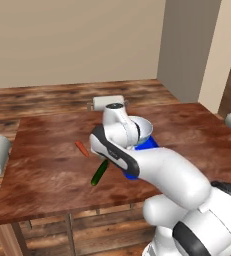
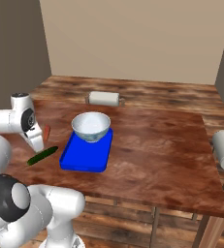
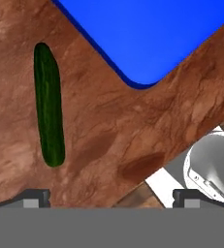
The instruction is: Place the two vegetables and bowl onto the tray for setting up a vegetable dip station.
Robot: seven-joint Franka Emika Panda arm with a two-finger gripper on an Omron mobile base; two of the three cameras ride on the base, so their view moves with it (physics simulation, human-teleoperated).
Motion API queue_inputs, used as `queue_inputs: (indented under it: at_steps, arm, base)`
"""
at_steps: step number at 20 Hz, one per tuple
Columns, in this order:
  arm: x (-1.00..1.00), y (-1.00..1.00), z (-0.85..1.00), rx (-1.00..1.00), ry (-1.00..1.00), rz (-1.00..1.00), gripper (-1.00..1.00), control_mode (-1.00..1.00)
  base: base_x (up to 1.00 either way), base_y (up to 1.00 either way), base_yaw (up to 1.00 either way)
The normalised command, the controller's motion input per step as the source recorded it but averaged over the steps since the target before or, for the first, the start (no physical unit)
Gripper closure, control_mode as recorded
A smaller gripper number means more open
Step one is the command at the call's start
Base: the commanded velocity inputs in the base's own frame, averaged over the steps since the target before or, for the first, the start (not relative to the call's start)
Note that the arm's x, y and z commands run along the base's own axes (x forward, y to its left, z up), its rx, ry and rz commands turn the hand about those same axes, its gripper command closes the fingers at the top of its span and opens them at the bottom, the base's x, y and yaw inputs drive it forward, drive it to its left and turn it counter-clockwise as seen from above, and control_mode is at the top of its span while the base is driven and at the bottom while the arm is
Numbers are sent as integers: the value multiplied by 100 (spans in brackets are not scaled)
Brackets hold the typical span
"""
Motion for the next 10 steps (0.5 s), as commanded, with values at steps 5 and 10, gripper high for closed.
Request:
queue_inputs:
  at_steps: [5, 10]
  arm:
    - [13, 13, -38, -1, 6, -5, -100, -100]
    - [15, 8, -33, 0, 3, 0, -100, -100]
  base:
    - [0, 0, 0]
    - [0, 0, 0]
